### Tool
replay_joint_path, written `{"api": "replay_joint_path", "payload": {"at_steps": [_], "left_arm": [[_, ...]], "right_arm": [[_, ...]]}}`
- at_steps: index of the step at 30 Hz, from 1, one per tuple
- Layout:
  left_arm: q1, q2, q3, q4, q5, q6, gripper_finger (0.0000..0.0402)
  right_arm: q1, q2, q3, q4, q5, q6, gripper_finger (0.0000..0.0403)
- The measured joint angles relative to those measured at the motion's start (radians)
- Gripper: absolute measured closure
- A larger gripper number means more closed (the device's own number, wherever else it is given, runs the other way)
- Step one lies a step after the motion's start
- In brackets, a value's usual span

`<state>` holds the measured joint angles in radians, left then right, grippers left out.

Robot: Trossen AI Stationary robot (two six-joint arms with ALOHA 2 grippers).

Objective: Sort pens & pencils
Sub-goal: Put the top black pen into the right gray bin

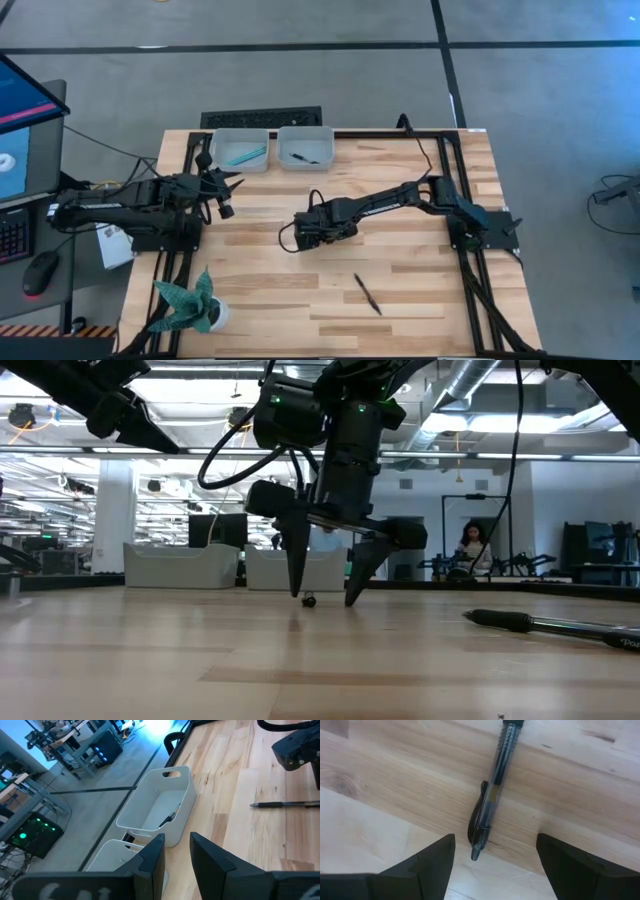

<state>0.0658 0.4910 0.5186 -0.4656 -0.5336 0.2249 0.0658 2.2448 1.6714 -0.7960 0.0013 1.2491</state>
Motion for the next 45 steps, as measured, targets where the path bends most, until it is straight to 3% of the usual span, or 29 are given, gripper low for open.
{"api": "replay_joint_path", "payload": {"at_steps": [24,45], "left_arm": [[0.000,0.000,0.000,0.000,0.000,0.000,0.0319],[0.000,0.000,0.000,0.000,0.000,0.000,0.0319]], "right_arm": [[-0.003,0.001,0.001,0.001,0.079,0.029,0.0099],[-0.014,0.002,0.002,0.000,0.079,0.023,0.0101]]}}
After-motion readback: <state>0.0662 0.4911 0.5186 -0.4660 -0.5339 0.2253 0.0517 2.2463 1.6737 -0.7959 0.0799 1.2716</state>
